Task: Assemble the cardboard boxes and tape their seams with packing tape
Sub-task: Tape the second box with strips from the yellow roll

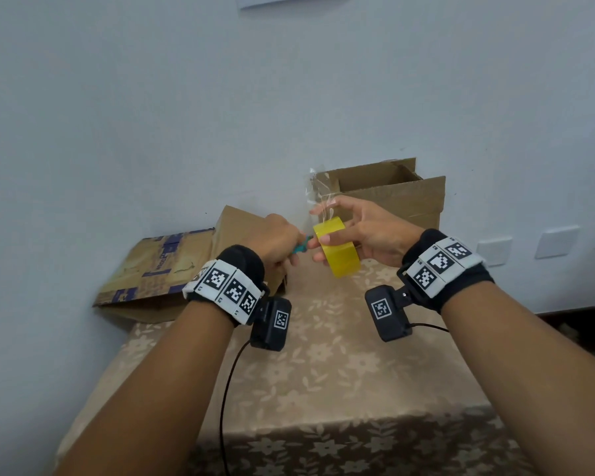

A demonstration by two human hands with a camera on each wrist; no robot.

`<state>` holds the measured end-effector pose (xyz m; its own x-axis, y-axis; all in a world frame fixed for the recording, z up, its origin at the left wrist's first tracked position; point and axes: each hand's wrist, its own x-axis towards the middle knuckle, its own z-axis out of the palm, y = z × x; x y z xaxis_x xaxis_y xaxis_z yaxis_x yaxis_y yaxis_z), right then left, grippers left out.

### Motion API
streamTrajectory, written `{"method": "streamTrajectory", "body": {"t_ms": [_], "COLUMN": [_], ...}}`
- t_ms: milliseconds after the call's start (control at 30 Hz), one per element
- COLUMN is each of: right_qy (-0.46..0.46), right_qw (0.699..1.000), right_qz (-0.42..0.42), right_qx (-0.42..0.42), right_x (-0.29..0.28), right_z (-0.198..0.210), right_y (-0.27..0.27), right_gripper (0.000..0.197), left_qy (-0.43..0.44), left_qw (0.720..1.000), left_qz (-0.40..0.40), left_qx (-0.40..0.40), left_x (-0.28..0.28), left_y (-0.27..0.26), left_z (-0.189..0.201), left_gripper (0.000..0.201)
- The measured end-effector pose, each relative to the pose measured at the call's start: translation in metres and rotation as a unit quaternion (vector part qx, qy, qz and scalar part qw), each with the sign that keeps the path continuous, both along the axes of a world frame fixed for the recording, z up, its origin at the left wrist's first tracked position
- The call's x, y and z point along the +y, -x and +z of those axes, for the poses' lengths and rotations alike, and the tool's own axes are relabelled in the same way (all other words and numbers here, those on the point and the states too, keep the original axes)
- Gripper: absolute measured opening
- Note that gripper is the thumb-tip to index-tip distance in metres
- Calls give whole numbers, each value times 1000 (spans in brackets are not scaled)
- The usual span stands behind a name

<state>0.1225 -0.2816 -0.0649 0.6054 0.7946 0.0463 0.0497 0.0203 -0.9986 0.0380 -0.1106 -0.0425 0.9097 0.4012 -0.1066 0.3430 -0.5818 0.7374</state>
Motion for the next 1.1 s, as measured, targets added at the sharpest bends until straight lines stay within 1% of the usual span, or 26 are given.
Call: {"method": "streamTrajectory", "body": {"t_ms": [67,100,200,267,300,367,400,467,533,633,767,833,900,1000,1100], "right_qy": [5,8,13,15,14,12,12,16,16,10,8,8,8,8,14], "right_qw": [1000,1000,1000,1000,1000,1000,1000,1000,1000,1000,1000,1000,999,999,999], "right_qz": [-10,-13,-16,-16,-15,-12,-11,-9,-4,2,11,20,30,37,27], "right_qx": [-1,1,4,5,9,18,20,21,23,25,18,18,17,20,38], "right_x": [0,0,-1,-1,0,-1,-1,-1,-1,0,0,1,1,2,5], "right_z": [-1,-2,-4,-5,-4,-3,-3,-2,-1,-1,-1,-1,0,0,-4], "right_y": [-1,-1,0,0,0,1,1,2,3,4,5,5,6,6,5], "right_gripper": [47,47,45,44,43,42,42,41,40,40,38,37,34,36,41], "left_qy": [-50,-61,-71,-78,-81,-75,-52,41,118,157,164,175,179,130,63], "left_qw": [997,995,990,989,991,997,998,993,984,977,972,967,959,954,951], "left_qz": [-34,-47,-83,-82,-68,-34,-21,1,3,-21,-28,-15,0,3,-2], "left_qx": [43,57,88,92,78,8,-36,-107,-135,-144,-166,-187,-220,-272,-304], "left_x": [-4,-5,-9,-10,-9,-6,-5,-4,-5,-4,-3,-2,-2,1,0], "left_y": [3,4,6,5,4,1,-1,-3,-3,-1,-1,-2,-3,-4,-6], "left_z": [2,2,-2,-4,-4,-1,1,7,13,14,11,10,9,3,-1], "left_gripper": [20,20,24,30,33,32,29,29,34,36,39,35,26,15,16]}}
